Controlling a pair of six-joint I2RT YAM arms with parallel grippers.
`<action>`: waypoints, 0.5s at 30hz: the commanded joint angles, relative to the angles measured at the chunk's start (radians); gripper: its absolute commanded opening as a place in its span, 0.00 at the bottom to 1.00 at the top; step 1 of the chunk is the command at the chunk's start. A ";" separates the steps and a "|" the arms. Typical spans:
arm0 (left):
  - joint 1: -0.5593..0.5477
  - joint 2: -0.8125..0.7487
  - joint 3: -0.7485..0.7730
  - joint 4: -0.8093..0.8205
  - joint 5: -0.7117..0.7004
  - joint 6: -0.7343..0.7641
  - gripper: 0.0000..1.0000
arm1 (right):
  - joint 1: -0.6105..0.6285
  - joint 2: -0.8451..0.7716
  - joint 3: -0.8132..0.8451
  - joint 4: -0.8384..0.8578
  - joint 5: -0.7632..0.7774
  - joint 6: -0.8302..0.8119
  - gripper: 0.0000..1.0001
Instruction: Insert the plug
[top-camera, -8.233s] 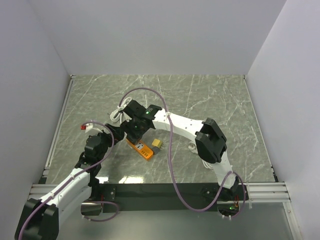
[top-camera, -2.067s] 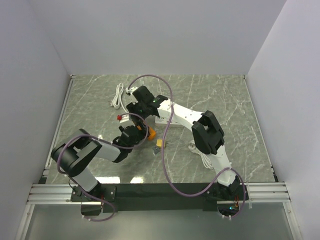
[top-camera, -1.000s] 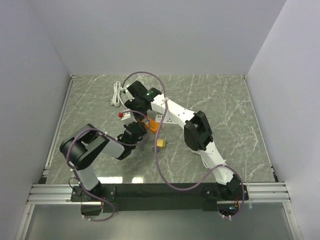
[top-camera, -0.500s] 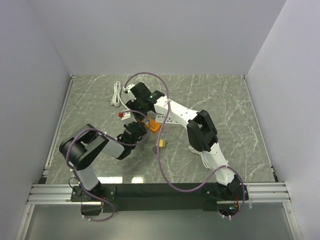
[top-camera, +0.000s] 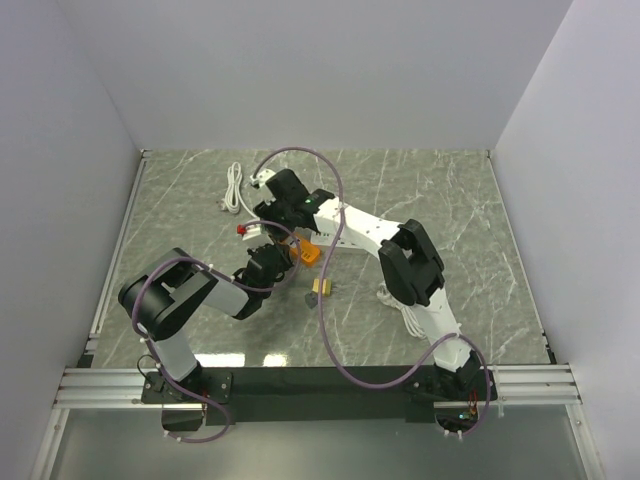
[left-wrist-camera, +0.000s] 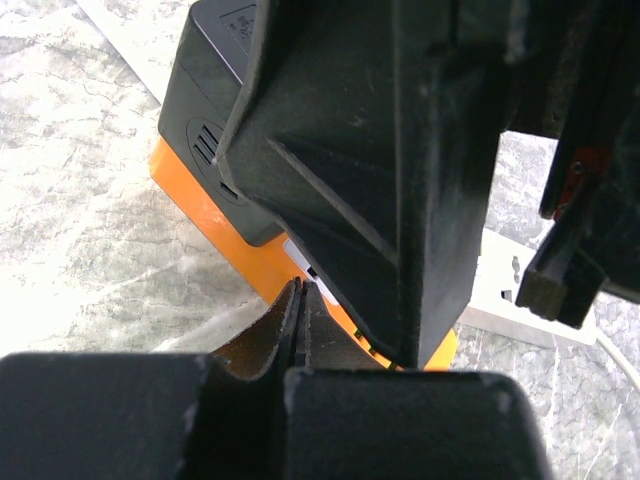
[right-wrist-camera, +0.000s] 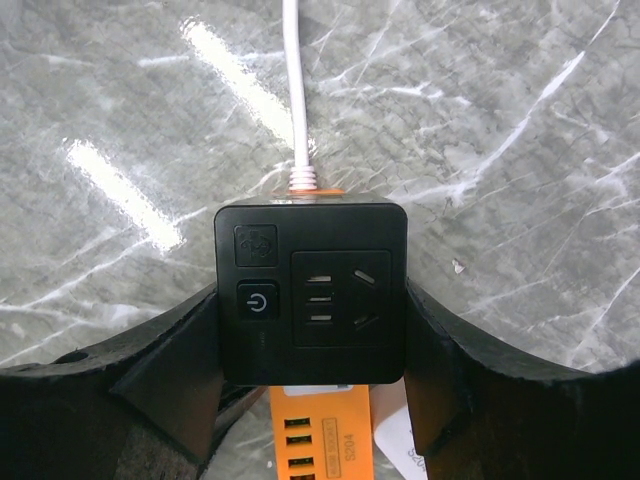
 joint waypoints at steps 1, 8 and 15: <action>-0.006 0.020 -0.024 -0.143 0.082 0.019 0.00 | 0.060 0.111 -0.144 -0.174 -0.252 0.155 0.01; -0.006 -0.009 -0.029 -0.164 0.062 0.021 0.00 | 0.059 0.007 -0.150 -0.094 -0.186 0.178 0.19; -0.006 -0.031 -0.028 -0.181 0.048 0.027 0.00 | 0.054 -0.061 -0.167 -0.071 -0.099 0.181 0.86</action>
